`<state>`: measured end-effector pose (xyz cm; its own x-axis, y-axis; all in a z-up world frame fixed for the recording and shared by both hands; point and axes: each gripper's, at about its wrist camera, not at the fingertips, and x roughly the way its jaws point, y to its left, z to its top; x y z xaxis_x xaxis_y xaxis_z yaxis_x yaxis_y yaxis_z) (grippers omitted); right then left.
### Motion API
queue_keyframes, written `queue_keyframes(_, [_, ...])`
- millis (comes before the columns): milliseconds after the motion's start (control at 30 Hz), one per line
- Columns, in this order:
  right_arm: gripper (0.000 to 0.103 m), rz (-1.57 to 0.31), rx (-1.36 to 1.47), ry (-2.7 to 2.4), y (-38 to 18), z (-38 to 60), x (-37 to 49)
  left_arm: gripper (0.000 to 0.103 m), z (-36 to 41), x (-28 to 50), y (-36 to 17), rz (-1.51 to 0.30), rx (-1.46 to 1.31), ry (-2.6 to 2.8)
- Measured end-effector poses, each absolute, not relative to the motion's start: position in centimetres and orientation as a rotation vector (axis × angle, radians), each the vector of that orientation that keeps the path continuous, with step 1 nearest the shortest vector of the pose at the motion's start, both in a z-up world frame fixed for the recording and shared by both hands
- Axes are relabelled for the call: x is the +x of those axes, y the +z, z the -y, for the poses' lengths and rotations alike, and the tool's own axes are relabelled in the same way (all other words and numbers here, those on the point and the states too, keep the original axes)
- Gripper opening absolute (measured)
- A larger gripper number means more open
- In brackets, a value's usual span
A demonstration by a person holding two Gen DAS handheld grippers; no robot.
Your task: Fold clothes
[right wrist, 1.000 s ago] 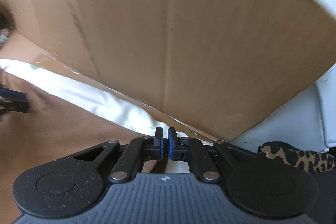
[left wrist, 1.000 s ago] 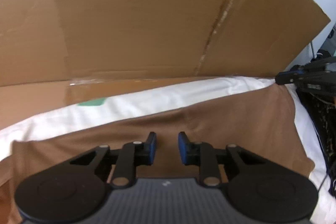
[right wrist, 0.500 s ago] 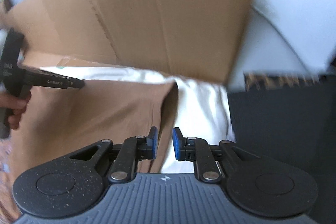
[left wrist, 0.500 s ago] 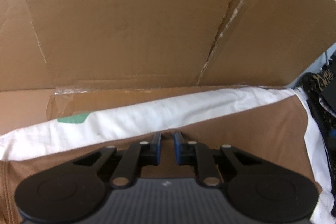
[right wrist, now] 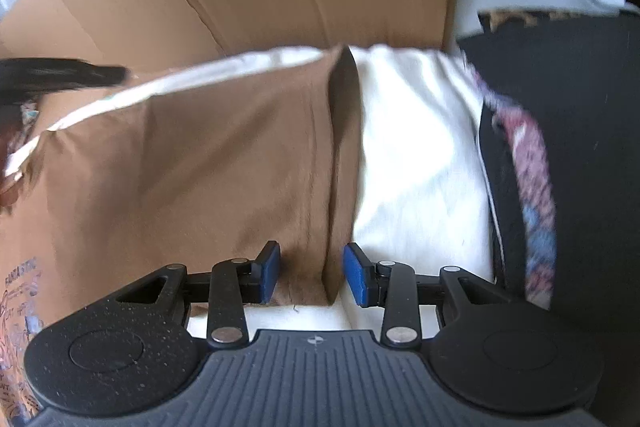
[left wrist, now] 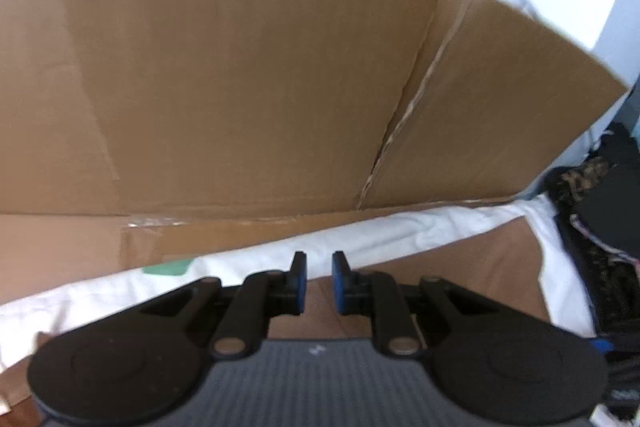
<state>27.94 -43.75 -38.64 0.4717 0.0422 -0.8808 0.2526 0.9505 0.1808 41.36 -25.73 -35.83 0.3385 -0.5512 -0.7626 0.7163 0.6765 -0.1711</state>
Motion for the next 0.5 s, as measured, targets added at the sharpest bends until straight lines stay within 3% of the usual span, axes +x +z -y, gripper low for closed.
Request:
queue_keyframes(33, [0.035,-1.084,0.294,-0.128,-38.8,43.6,27.8,0.015,24.7,41.2,-35.3,-0.901,0.205,-0.832])
queue_keyframes(67, [0.021,-1.091,0.283,-0.124,-38.9,43.5,27.7,0.015,23.6,41.0,-34.8,-0.900,0.201,-0.830])
queue_keyframes(167, [0.008,-1.083,0.248,-0.095,-38.8,43.1,27.2,0.015,19.9,40.1,-33.4,-0.898,0.199,-0.816])
queue_keyframes(500, [0.000,-1.079,0.169,-0.173,-38.7,43.5,26.8,0.016,4.9,37.3,-32.4,-0.971,0.168,-0.609])
